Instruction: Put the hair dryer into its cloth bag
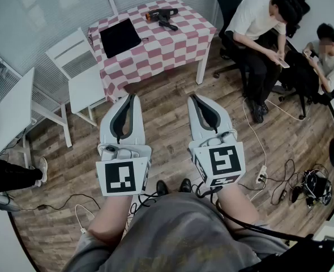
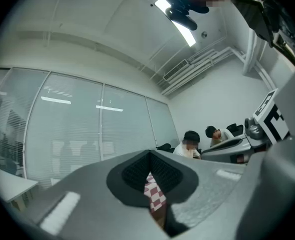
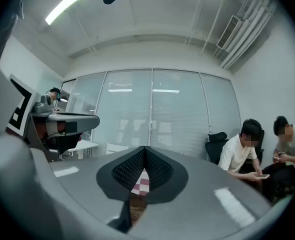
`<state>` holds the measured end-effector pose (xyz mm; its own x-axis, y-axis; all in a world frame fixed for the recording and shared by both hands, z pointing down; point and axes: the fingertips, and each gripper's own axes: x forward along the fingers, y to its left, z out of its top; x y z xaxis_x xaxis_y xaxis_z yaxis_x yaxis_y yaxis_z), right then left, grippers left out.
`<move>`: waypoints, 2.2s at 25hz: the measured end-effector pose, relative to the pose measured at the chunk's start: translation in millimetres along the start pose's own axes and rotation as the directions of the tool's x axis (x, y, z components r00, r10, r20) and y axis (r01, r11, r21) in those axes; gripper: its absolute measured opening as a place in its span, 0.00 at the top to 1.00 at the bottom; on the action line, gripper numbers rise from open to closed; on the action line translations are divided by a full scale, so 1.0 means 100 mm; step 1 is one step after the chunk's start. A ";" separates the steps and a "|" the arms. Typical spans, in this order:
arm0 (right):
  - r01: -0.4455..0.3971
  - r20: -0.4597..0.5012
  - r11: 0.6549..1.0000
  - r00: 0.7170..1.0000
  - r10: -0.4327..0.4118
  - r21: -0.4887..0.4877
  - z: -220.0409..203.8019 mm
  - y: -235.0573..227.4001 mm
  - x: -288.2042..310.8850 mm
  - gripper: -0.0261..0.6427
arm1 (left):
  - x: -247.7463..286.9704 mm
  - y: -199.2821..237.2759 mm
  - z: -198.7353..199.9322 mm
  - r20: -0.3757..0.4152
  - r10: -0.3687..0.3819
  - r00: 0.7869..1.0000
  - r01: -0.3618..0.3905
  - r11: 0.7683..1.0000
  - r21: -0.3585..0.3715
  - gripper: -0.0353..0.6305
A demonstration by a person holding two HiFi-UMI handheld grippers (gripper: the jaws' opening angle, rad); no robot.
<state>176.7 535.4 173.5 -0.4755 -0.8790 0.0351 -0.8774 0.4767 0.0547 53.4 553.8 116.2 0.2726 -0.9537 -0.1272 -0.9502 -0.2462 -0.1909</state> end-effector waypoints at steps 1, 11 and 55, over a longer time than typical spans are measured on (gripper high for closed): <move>-0.002 0.000 1.000 1.000 0.002 -0.001 -0.01 -0.03 0.00 0.92 | 0.02 -0.03 -0.01 0.001 0.001 1.000 -0.001 1.000 0.000 0.95; -0.022 -0.011 1.000 1.000 0.021 -0.019 -0.16 -0.33 0.00 0.92 | 0.21 -0.33 -0.11 -0.004 0.001 1.000 -0.001 0.999 -0.032 0.95; 0.051 -0.096 0.999 0.994 -0.050 0.009 -0.45 -1.57 3.64 0.92 | 3.54 1.25 -1.21 -0.024 -0.054 0.998 0.052 0.997 -0.050 0.95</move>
<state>144.3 140.6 223.0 -0.4228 -0.8971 0.1282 -0.9009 0.4313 0.0474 12.7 164.6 164.9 0.3195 -0.9430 -0.0930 -0.9410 -0.3042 -0.1482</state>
